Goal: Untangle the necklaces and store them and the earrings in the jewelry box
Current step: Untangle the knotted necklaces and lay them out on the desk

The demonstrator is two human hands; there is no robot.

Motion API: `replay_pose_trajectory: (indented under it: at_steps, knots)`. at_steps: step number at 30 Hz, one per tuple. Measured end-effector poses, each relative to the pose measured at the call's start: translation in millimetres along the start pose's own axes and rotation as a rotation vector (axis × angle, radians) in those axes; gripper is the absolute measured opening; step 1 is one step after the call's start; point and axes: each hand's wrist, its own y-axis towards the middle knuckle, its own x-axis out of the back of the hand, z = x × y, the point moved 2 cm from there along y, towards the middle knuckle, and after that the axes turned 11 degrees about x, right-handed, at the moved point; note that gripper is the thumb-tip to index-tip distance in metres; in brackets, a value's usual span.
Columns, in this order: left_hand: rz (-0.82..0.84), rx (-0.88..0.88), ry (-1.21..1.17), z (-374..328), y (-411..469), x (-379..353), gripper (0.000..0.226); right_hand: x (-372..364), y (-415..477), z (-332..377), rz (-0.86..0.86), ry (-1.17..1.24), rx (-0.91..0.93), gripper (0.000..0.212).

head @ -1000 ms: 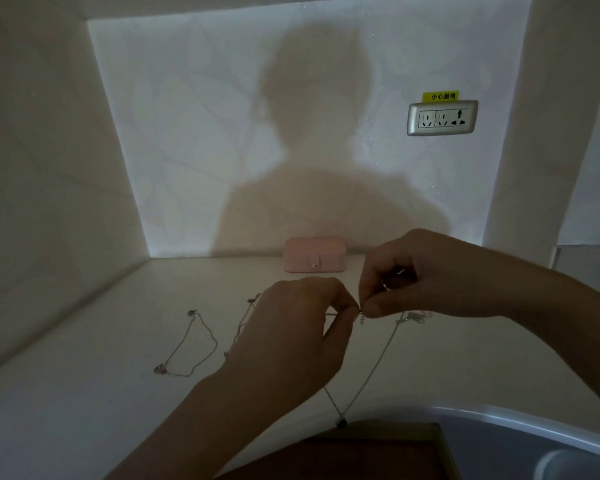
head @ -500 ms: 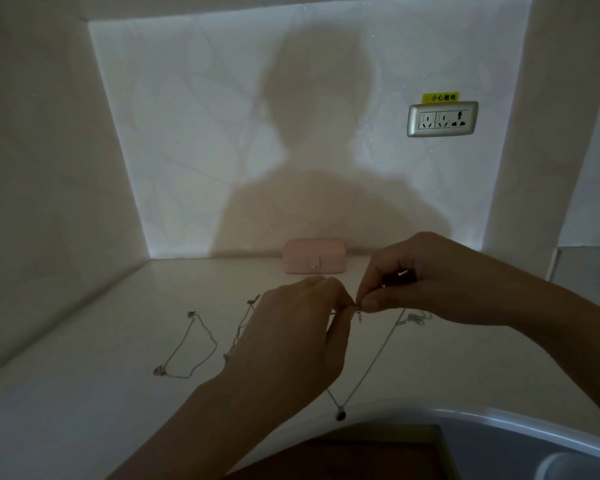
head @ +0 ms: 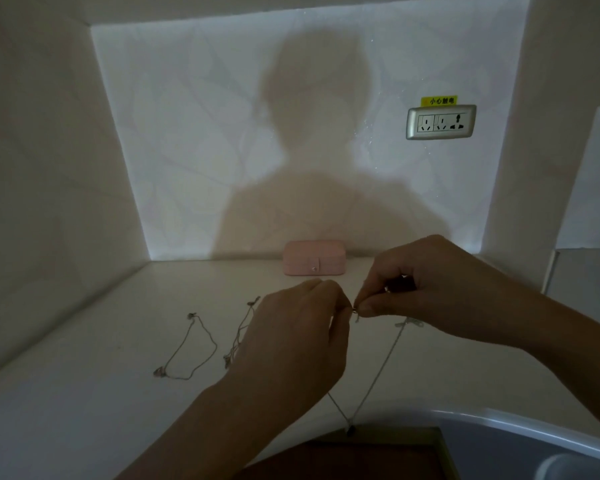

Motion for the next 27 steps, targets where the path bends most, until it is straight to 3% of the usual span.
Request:
replay_pose_trajectory:
  at_steps: [5, 11, 27]
  knots:
    - [-0.017, -0.035, -0.003, 1.3, -1.3, 3.8, 0.004, 4.4, -3.6, -5.0, -0.062, 0.019, -0.033, 0.007]
    - [-0.050, -0.128, 0.006, 0.3, -2.7, 1.9, 0.024, 0.7, -1.9, -0.4, -0.039, -0.013, -0.058, 0.012]
    - [-0.067, -0.157, -0.034, -4.6, -1.6, 4.9, 0.022, 1.0, -10.7, -0.2, -0.115, 0.181, -0.145, 0.017]
